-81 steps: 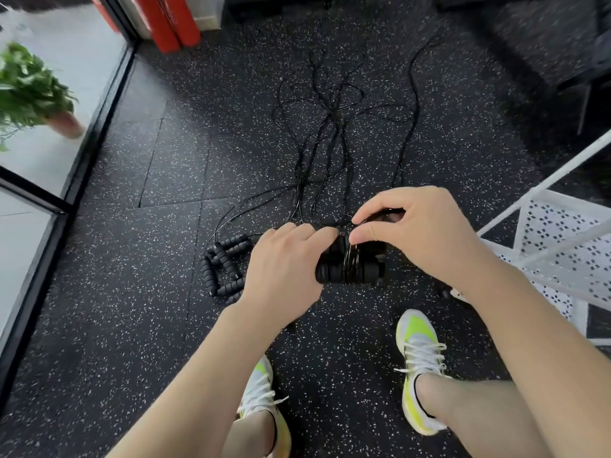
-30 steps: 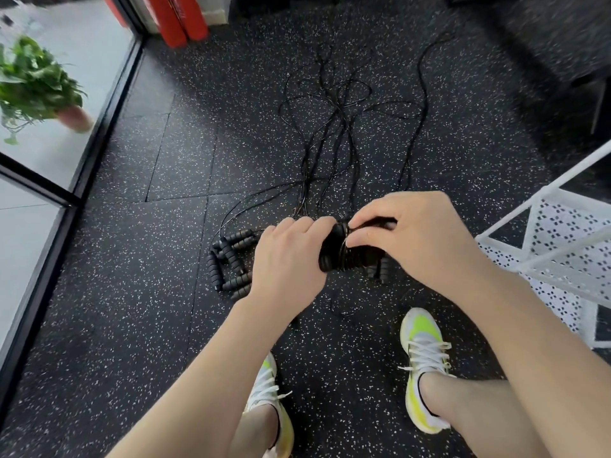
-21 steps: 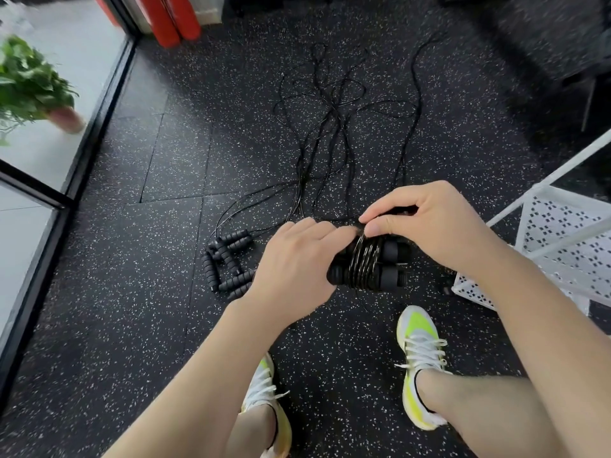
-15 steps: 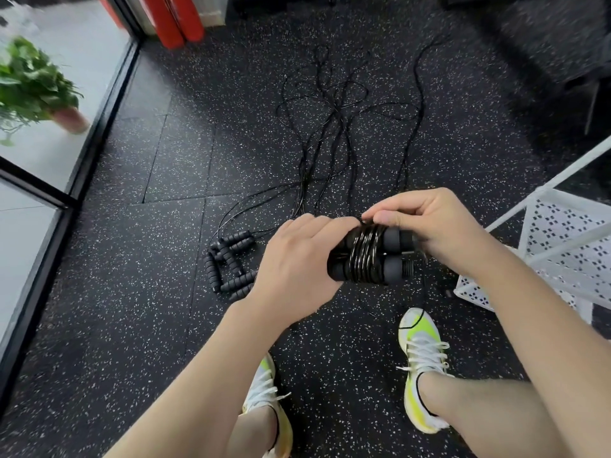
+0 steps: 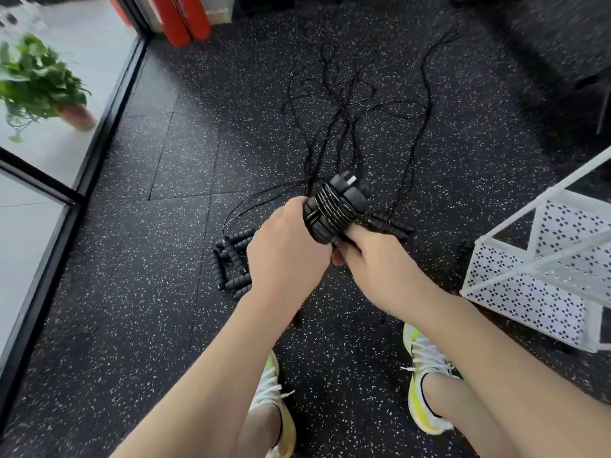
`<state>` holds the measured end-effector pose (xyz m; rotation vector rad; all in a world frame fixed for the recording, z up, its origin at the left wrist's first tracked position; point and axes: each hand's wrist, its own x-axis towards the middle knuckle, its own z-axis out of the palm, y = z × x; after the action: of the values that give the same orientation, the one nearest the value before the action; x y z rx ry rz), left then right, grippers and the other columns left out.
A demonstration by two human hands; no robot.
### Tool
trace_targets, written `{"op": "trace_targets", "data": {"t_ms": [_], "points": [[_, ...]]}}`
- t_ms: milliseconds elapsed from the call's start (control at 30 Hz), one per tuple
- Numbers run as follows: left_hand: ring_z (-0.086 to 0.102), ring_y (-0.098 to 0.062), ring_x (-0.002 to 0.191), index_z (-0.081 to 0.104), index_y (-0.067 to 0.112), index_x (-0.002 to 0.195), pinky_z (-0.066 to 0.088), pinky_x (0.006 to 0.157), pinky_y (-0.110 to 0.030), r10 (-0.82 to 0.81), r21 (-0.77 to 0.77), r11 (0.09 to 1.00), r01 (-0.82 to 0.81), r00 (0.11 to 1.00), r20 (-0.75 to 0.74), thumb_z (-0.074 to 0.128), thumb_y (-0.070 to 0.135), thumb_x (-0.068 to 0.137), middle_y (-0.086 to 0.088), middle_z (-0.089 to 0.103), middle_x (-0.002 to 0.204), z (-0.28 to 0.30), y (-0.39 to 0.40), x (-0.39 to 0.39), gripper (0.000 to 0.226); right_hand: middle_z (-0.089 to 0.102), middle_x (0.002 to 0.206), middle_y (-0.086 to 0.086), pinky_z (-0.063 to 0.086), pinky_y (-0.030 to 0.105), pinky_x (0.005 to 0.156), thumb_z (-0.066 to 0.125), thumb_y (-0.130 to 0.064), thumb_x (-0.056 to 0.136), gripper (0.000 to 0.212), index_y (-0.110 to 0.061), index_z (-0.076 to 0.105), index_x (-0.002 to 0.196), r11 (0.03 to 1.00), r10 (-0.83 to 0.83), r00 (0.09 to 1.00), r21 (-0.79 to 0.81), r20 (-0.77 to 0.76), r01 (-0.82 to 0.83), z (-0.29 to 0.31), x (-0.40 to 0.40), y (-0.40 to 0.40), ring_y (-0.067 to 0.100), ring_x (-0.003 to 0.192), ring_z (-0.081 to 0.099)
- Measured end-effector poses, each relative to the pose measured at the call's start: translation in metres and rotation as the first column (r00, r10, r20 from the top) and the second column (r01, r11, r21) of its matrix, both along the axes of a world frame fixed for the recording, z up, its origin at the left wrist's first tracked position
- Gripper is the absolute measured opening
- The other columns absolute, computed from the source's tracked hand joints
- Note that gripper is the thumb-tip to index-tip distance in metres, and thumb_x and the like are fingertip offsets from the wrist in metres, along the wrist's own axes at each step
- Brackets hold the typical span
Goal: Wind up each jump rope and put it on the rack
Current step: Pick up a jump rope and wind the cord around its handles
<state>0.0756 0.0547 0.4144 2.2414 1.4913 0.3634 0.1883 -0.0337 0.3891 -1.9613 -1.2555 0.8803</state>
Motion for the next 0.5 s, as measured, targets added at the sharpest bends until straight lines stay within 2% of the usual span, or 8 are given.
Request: {"op": "trace_targets", "data": {"t_ms": [133,200,300,367,500], "points": [[0.064,-0.027,0.093,0.059,0.026,0.116,0.036,0.069,-0.032,0.015,0.044,0.999,-0.010,0.995,-0.100,0.062,0.033,0.088,0.003,0.068,0.105,-0.009,0.001,-0.003,0.029,0.066,0.080,0.004,0.040,0.032,0.053,0.045,-0.024,0.105,0.018,-0.016,0.056,0.094,0.990,0.109,0.976,-0.111,0.190,-0.089,0.010,-0.007,-0.004,0.014,0.054,0.054],[0.064,-0.028,0.094,0.057,0.025,0.115,0.034,0.068,-0.032,0.037,0.061,0.998,-0.028,0.989,-0.145,0.062,0.033,0.089,0.002,0.067,0.106,-0.014,0.005,-0.005,0.028,0.064,0.078,0.004,0.044,0.036,0.049,0.046,-0.029,0.104,0.021,-0.015,0.056,0.092,0.983,0.149,0.968,-0.138,0.201,-0.122,0.017,-0.012,-0.007,0.017,0.053,0.056],[0.064,-0.030,0.094,0.057,0.023,0.113,0.035,0.067,-0.034,0.049,0.079,0.996,-0.034,0.981,-0.190,0.062,0.033,0.089,0.000,0.066,0.107,-0.019,0.011,-0.008,0.027,0.067,0.083,0.004,0.054,0.042,0.056,0.046,-0.031,0.104,0.023,-0.016,0.058,0.091,0.983,0.159,0.966,-0.128,0.205,-0.135,0.028,-0.018,-0.010,0.019,0.056,0.060],[0.063,-0.029,0.093,0.056,0.022,0.113,0.035,0.066,-0.034,0.019,0.093,0.996,0.000,0.979,-0.204,0.066,0.031,0.086,0.001,0.065,0.105,-0.022,0.012,-0.011,0.030,0.069,0.084,0.004,0.053,0.040,0.058,0.047,-0.030,0.103,0.021,-0.017,0.060,0.094,0.985,0.164,0.954,-0.093,0.250,-0.145,0.034,-0.017,-0.012,0.018,0.059,0.060],[0.061,-0.028,0.097,0.054,0.021,0.114,0.035,0.067,-0.034,-0.129,0.147,0.975,0.168,0.962,-0.240,0.067,0.027,0.084,0.000,0.063,0.105,-0.023,0.006,-0.012,0.033,0.071,0.090,-0.005,0.053,0.034,0.065,0.051,-0.029,0.102,0.021,-0.026,0.066,0.117,0.984,0.180,0.931,-0.043,0.318,-0.176,0.043,-0.008,-0.013,0.007,0.063,0.055]]}}
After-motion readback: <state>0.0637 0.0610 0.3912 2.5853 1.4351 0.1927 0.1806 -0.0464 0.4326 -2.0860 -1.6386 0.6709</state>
